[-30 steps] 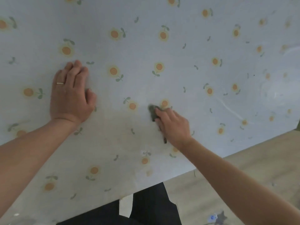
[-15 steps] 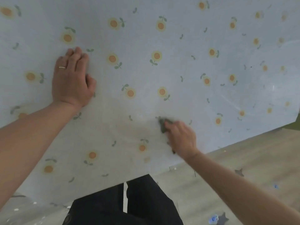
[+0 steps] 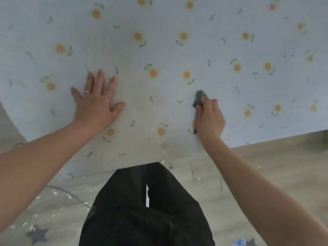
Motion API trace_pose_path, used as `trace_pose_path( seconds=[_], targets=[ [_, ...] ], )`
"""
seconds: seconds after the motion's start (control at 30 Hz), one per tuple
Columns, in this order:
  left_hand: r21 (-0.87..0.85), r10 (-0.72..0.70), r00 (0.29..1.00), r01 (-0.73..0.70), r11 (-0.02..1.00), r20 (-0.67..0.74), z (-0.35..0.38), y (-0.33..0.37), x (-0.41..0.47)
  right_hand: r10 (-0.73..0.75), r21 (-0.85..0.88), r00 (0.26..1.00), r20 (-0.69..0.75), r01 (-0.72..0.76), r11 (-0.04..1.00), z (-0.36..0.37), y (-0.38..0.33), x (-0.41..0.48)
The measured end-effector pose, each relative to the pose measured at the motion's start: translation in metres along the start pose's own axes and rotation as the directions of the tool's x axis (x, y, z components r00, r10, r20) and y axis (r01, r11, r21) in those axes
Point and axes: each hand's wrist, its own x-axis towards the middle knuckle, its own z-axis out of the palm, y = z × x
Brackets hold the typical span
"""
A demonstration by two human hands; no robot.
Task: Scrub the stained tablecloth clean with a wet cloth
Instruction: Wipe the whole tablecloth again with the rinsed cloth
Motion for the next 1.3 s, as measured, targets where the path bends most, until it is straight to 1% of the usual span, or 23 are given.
trace_pose_path(
  seconds=[0.03,0.1,0.13,0.17,0.2,0.23,0.3,0.37,0.43,0.5,0.57,0.67,0.77,0.83,0.9,0.97,1.0,1.07,1.1,1.13,1.2,1.27,1.3],
  targets=[
    [0.0,-0.024,0.998,0.024,1.0,0.059,-0.001,-0.003,-0.008,-0.188,0.06,0.98,0.071,0.184,0.981,0.007,-0.016,-0.034],
    [-0.027,-0.058,0.986,0.063,0.998,0.155,-0.007,-0.007,-0.019,-0.533,0.14,0.831,0.155,0.516,0.845,0.013,-0.033,-0.088],
    [-0.04,-0.071,0.979,0.08,0.996,0.189,-0.012,-0.011,-0.025,-0.626,0.168,0.761,0.172,0.604,0.779,0.014,-0.031,-0.099],
    [-0.051,-0.08,0.971,0.094,0.994,0.224,-0.015,-0.014,-0.031,-0.659,0.188,0.73,0.182,0.632,0.752,0.013,-0.027,-0.1],
    [-0.056,-0.093,0.962,0.111,0.992,0.259,-0.018,-0.015,-0.036,-0.648,0.191,0.739,0.185,0.62,0.761,0.008,-0.019,-0.094],
    [-0.055,-0.106,0.951,0.127,0.99,0.291,-0.02,-0.016,-0.041,-0.587,0.173,0.787,0.191,0.561,0.809,0.0,-0.009,-0.082],
    [-0.041,-0.114,0.936,0.136,0.99,0.332,-0.02,-0.013,-0.051,-0.368,0.043,0.902,0.227,0.369,0.929,-0.019,0.031,-0.055],
    [-0.036,-0.129,0.932,0.149,0.988,0.339,-0.019,-0.009,-0.057,-0.098,-0.062,0.979,0.177,0.11,0.992,-0.038,0.086,-0.032],
    [-0.028,-0.137,0.933,0.155,0.988,0.333,-0.015,-0.006,-0.06,0.163,-0.085,0.986,0.043,-0.159,0.984,-0.049,0.126,-0.02],
    [-0.021,-0.137,0.934,0.152,0.988,0.329,-0.015,-0.004,-0.06,0.286,-0.074,0.958,0.019,-0.284,0.956,-0.044,0.123,-0.032],
    [-0.023,-0.146,0.934,0.163,0.986,0.325,-0.014,-0.005,-0.058,0.273,-0.005,0.961,0.041,-0.274,0.962,-0.031,0.085,-0.059],
    [-0.001,-0.151,0.934,0.161,0.987,0.325,-0.018,-0.004,-0.058,0.021,0.094,0.985,0.172,-0.038,0.995,-0.008,0.014,-0.109],
    [0.017,-0.156,0.929,0.16,0.987,0.336,-0.019,-0.003,-0.059,-0.28,0.173,0.915,0.29,0.237,0.956,-0.001,-0.025,-0.138],
    [0.029,-0.147,0.933,0.146,0.989,0.328,-0.018,-0.002,-0.059,-0.391,0.176,0.868,0.306,0.352,0.919,-0.01,-0.014,-0.122],
    [0.026,-0.139,0.933,0.139,0.99,0.332,-0.018,-0.001,-0.057,-0.314,0.116,0.892,0.326,0.292,0.949,-0.02,0.017,-0.094],
    [0.024,-0.139,0.93,0.14,0.99,0.339,-0.017,0.001,-0.056,-0.008,0.029,0.979,0.203,0.002,1.0,-0.032,0.065,-0.058],
    [0.025,-0.153,0.929,0.154,0.988,0.338,-0.017,-0.001,-0.056,0.16,0.026,0.982,0.098,-0.163,0.986,-0.037,0.084,-0.039],
    [0.007,-0.149,0.925,0.157,0.988,0.35,-0.015,-0.001,-0.055,0.437,0.086,0.899,-0.035,-0.433,0.898,-0.044,0.101,-0.006],
    [-0.009,-0.139,0.926,0.152,0.988,0.351,-0.013,-0.001,-0.055,0.521,0.129,0.853,-0.039,-0.512,0.849,-0.042,0.099,0.006],
    [-0.017,-0.145,0.926,0.161,0.987,0.349,-0.012,-0.004,-0.054,0.54,0.166,0.841,-0.037,-0.527,0.833,-0.033,0.083,0.019],
    [-0.026,-0.155,0.918,0.176,0.984,0.366,-0.009,-0.007,-0.053,0.441,0.172,0.897,-0.035,-0.429,0.887,-0.019,0.036,0.024],
    [-0.025,-0.162,0.919,0.183,0.983,0.36,-0.007,-0.008,-0.051,0.151,0.144,0.988,-0.001,-0.15,0.978,0.003,-0.019,0.001],
    [-0.026,-0.164,0.919,0.185,0.982,0.358,-0.008,-0.008,-0.051,-0.003,0.142,0.998,0.061,-0.006,0.99,0.012,-0.045,-0.024]
  ],
)
